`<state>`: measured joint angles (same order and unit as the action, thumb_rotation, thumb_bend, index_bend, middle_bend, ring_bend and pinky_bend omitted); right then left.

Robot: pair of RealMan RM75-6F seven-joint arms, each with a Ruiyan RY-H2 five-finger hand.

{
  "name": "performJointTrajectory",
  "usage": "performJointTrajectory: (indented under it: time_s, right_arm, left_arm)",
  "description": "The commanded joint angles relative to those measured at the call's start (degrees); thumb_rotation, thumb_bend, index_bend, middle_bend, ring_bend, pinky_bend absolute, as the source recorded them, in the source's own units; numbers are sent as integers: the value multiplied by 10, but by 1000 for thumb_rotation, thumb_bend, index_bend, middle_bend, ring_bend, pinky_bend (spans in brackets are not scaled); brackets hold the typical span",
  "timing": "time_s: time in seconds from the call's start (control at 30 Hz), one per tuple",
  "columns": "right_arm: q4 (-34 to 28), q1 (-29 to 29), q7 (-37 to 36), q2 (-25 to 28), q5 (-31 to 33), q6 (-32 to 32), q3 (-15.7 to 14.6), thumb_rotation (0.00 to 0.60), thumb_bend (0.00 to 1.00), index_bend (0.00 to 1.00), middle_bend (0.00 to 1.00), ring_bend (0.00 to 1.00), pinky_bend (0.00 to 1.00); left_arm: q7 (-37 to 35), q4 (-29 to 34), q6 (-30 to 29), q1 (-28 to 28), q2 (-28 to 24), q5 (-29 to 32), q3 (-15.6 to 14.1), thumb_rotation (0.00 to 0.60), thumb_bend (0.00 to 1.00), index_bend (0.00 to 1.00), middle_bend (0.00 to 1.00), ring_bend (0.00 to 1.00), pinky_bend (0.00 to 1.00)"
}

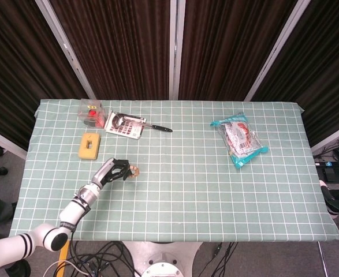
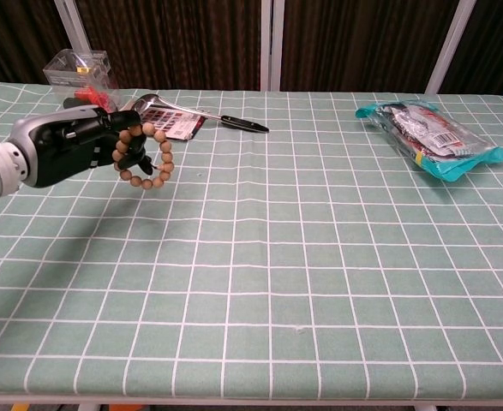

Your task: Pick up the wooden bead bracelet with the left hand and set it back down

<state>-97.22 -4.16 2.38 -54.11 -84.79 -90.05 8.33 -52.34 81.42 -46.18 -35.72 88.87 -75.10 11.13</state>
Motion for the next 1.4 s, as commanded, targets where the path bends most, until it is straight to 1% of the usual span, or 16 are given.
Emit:
performJointTrajectory:
  time_s: [0.03, 0.23, 0.43, 0.5, 0.57, 0.63, 0.7, 0.83, 0.9, 0.93, 1.0, 1.03, 1.07, 1.13, 1.2, 1.4]
  right_arm:
    - [0, 0, -1, 0, 0, 0, 0, 600, 145, 99, 167, 0, 0]
    - [1, -1, -2, 0, 0, 0, 1, 600, 142, 99, 168, 0, 0]
    - [1, -1, -2, 0, 1, 1, 1, 600, 138, 99, 169, 0, 0]
    - [0, -1, -2, 0, 2, 2, 1, 600, 136, 99, 169, 0, 0]
    - [1, -1, -2, -1, 2, 2, 1, 600, 135, 99, 169, 0, 0]
    - [1, -2, -2, -1, 2, 3, 1, 600, 134, 99, 170, 0, 0]
    - [1, -2, -2, -1, 2, 4, 1, 600, 134, 99, 170, 0, 0]
    - [1, -2, -2, -1, 2, 3, 1, 600, 134, 99, 170, 0, 0]
    - [0, -1, -2, -1, 2, 2, 1, 600, 135, 99, 170, 0, 0]
    - [1, -1, -2, -1, 2, 2, 1, 600, 135, 99, 170, 0, 0]
    - [1, -1, -3, -1, 3, 2, 1, 600, 135, 99, 170, 0, 0]
    - [1, -1, -3, -1, 3, 2, 1, 600, 135, 99, 171, 0, 0]
    - [1, -1, -3, -1, 3, 2, 1, 600, 135, 99, 171, 0, 0]
    - [1, -1, -3, -1, 3, 2, 1, 600, 135, 99, 172, 0, 0]
    - [2, -1, -3, -2, 3, 2, 1, 600, 135, 99, 173, 0, 0]
    - [3, -1, -4, -2, 5, 3, 2, 600, 135, 99, 175, 0, 0]
  left_arm:
    - [-5, 0, 1, -1, -1, -5, -1, 312, 544, 575, 693, 462, 124]
    - [-15, -7, -2, -3, 2, -22, -5, 314, 573, 504, 655, 462, 124]
    - [-30, -13, -5, -5, 4, -30, -7, 327, 656, 475, 627, 460, 123]
    - [-43, -12, -6, -4, 3, -32, -7, 287, 663, 475, 626, 460, 123]
    - [-59, -9, -5, -4, 1, -33, -5, 182, 608, 481, 634, 460, 125]
    - [-69, -9, -3, -5, -2, -37, -6, 111, 547, 494, 646, 460, 126]
    - [-76, -10, -3, -6, -2, -40, -7, 69, 521, 511, 658, 460, 126]
    - [-75, -12, -2, -9, -3, -42, -10, 60, 514, 539, 678, 460, 127]
    - [-73, -12, 0, -10, -2, -41, -11, 74, 514, 542, 682, 460, 127]
    - [-74, -12, 1, -10, -2, -40, -12, 103, 515, 542, 684, 460, 127]
    - [-70, -13, 2, -12, -2, -39, -13, 187, 523, 542, 685, 460, 127]
    - [-68, -13, 3, -12, -2, -39, -13, 243, 530, 542, 686, 460, 127]
    - [-67, -13, 3, -12, -1, -37, -13, 274, 534, 543, 686, 460, 127]
    - [-64, -14, 3, -13, -1, -36, -14, 308, 537, 542, 686, 460, 127]
    - [-61, -13, 3, -13, 0, -34, -14, 329, 538, 542, 686, 460, 126]
    - [-57, -14, 4, -14, 1, -29, -13, 336, 538, 542, 686, 461, 127]
